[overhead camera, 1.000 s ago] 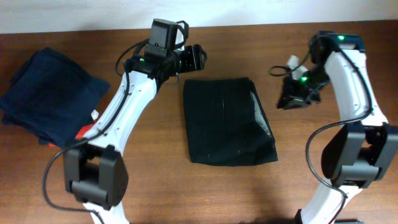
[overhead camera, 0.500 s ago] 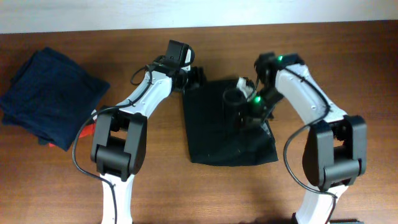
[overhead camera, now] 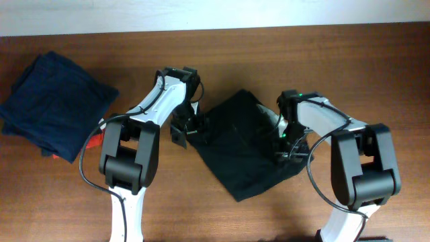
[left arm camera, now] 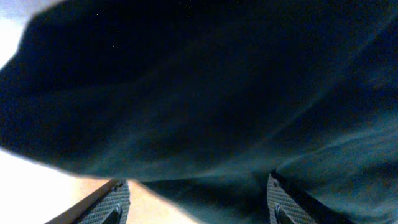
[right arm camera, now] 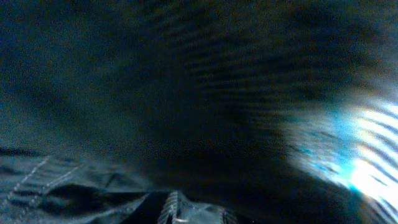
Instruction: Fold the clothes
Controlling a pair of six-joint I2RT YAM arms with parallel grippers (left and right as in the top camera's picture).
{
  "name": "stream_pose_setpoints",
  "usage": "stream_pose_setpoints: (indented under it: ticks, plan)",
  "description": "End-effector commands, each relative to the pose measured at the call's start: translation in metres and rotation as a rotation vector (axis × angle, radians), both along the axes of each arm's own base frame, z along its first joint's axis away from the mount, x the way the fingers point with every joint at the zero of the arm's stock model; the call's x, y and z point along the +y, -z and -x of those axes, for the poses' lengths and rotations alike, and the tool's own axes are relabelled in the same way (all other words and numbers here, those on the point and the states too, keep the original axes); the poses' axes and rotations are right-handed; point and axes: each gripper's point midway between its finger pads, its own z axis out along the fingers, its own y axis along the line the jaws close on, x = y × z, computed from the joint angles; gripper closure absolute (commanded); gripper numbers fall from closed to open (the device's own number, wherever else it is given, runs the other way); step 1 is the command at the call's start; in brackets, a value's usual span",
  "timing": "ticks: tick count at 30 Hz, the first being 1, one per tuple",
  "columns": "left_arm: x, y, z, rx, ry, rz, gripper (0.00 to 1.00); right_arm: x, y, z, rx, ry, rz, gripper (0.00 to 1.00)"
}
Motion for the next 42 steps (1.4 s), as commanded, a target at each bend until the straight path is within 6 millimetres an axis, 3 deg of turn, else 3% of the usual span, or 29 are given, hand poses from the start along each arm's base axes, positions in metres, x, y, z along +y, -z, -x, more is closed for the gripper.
stream_pose_setpoints:
  ticks: [1, 3, 5, 8, 10, 11, 12, 13, 17, 20, 28, 32, 34, 36, 37, 39, 41, 42]
  plan:
    - [-0.027, -0.007, 0.023, 0.104, 0.011, 0.13, 0.3, -0.071, -0.007, -0.055, -0.164, 0.058, 0.287, 0.72]
    - [-0.032, -0.014, 0.021, 0.086, 0.012, 0.154, 0.3, -0.073, -0.028, -0.075, -0.205, 0.048, 0.266, 0.72]
    - [-0.038, -0.029, 0.003, -0.024, 0.038, 0.199, 0.3, -0.073, -0.057, -0.092, -0.239, 0.046, 0.263, 0.72]
    - [-0.047, -0.054, -0.031, -0.22, 0.093, 0.261, 0.27, -0.069, -0.09, -0.103, -0.258, 0.052, 0.241, 0.72]
    - [-0.045, -0.066, -0.059, -0.367, 0.113, 0.242, 0.14, -0.065, -0.105, -0.104, -0.258, 0.056, 0.218, 0.72]
    - [-0.043, -0.068, -0.07, -0.418, 0.122, 0.229, 0.13, -0.064, -0.109, -0.103, -0.253, 0.056, 0.214, 0.72]
    - [-0.042, -0.07, -0.08, -0.464, 0.146, 0.234, 0.04, -0.063, -0.11, -0.101, -0.246, 0.056, 0.208, 0.72]
    - [-0.042, -0.071, -0.088, -0.506, 0.178, 0.247, 0.01, -0.062, -0.11, -0.099, -0.236, 0.056, 0.203, 0.72]
    - [-0.046, -0.072, -0.108, -0.64, 0.343, 0.288, 0.01, -0.062, -0.111, -0.096, -0.223, 0.056, 0.201, 0.72]
    - [-0.053, -0.068, -0.11, -0.671, 0.433, 0.339, 0.01, -0.062, -0.111, -0.094, -0.215, 0.055, 0.201, 0.72]
    - [-0.074, -0.015, -0.115, -0.616, 0.444, 0.462, 0.01, -0.062, -0.112, -0.085, -0.178, 0.05, 0.204, 0.72]
    - [-0.075, 0.016, -0.103, -0.528, 0.427, 0.461, 0.01, -0.062, -0.112, -0.084, -0.175, 0.05, 0.204, 0.72]
    - [-0.085, 0.018, -0.091, -0.482, 0.42, 0.52, 0.02, -0.062, -0.112, -0.084, -0.175, 0.05, 0.205, 0.72]
    - [-0.102, 0.014, -0.076, -0.432, 0.418, 0.608, 0.11, -0.062, -0.112, -0.084, -0.175, 0.05, 0.204, 0.72]
    - [-0.112, 0.012, -0.067, -0.41, 0.427, 0.641, 0.23, -0.062, -0.112, -0.084, -0.175, 0.05, 0.204, 0.72]
    - [-0.121, 0.012, -0.058, -0.396, 0.449, 0.644, 0.39, -0.062, -0.112, -0.084, -0.174, 0.05, 0.204, 0.72]
    - [-0.127, 0.012, -0.054, -0.392, 0.463, 0.647, 0.47, -0.062, -0.112, -0.083, -0.173, 0.05, 0.204, 0.72]
    - [-0.129, 0.012, -0.053, -0.394, 0.469, 0.649, 0.58, -0.062, -0.112, -0.083, -0.172, 0.049, 0.205, 0.72]
